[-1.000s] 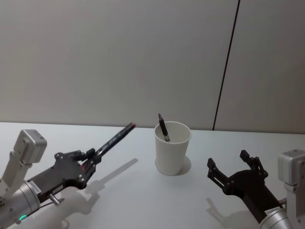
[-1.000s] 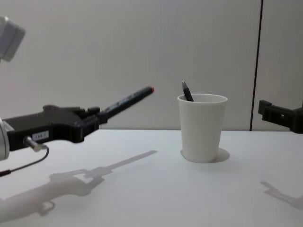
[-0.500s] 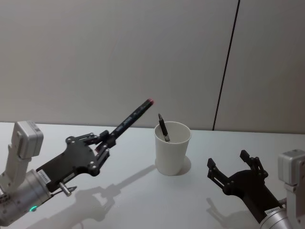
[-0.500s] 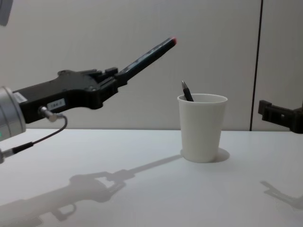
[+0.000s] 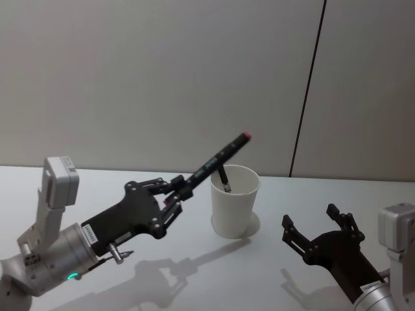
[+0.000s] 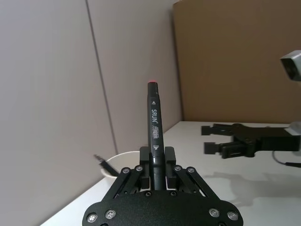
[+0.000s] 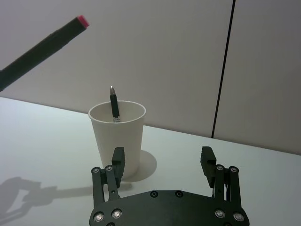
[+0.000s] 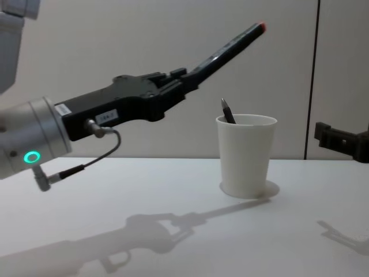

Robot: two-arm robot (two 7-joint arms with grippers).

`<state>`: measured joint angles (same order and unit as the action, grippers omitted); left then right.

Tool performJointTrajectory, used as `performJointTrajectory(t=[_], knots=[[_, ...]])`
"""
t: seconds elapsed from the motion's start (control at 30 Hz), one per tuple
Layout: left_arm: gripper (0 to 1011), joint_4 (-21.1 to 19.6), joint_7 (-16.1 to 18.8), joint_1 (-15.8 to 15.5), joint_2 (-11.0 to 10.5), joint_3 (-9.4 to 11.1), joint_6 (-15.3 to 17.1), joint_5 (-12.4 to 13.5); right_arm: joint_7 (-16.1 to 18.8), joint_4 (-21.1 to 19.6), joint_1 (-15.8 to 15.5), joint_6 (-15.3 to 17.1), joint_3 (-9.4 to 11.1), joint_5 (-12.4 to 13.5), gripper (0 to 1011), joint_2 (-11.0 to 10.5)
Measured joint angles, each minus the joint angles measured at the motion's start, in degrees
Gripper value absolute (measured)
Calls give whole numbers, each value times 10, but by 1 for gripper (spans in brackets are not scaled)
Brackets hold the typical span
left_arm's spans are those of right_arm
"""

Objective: Place the pen into the pen holder.

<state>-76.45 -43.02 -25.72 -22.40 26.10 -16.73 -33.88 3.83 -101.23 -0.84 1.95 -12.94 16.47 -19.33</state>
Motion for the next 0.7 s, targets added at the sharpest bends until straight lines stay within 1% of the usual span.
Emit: performJointTrajectory(t=[0.1, 0.23, 0.27, 0.33, 0.53, 0.7], knots=[[191, 15, -23, -11, 9, 8, 6, -14, 0, 0, 0, 0, 0, 0, 1001, 0], [190, 28, -44, -20, 18, 17, 15, -29, 0, 0, 0, 0, 0, 0, 1001, 0], [190, 28, -44, -20, 18, 17, 15, -29, 0, 0, 0, 0, 0, 0, 1001, 0], [190, 38, -59, -26, 24, 22, 21, -39, 0, 0, 0, 0, 0, 0, 1001, 0], [191, 56, -80, -38, 34, 32, 29, -54, 0, 0, 0, 0, 0, 0, 1001, 0], [190, 67, -91, -44, 40, 38, 32, -62, 0, 0, 0, 0, 0, 0, 1001, 0]])
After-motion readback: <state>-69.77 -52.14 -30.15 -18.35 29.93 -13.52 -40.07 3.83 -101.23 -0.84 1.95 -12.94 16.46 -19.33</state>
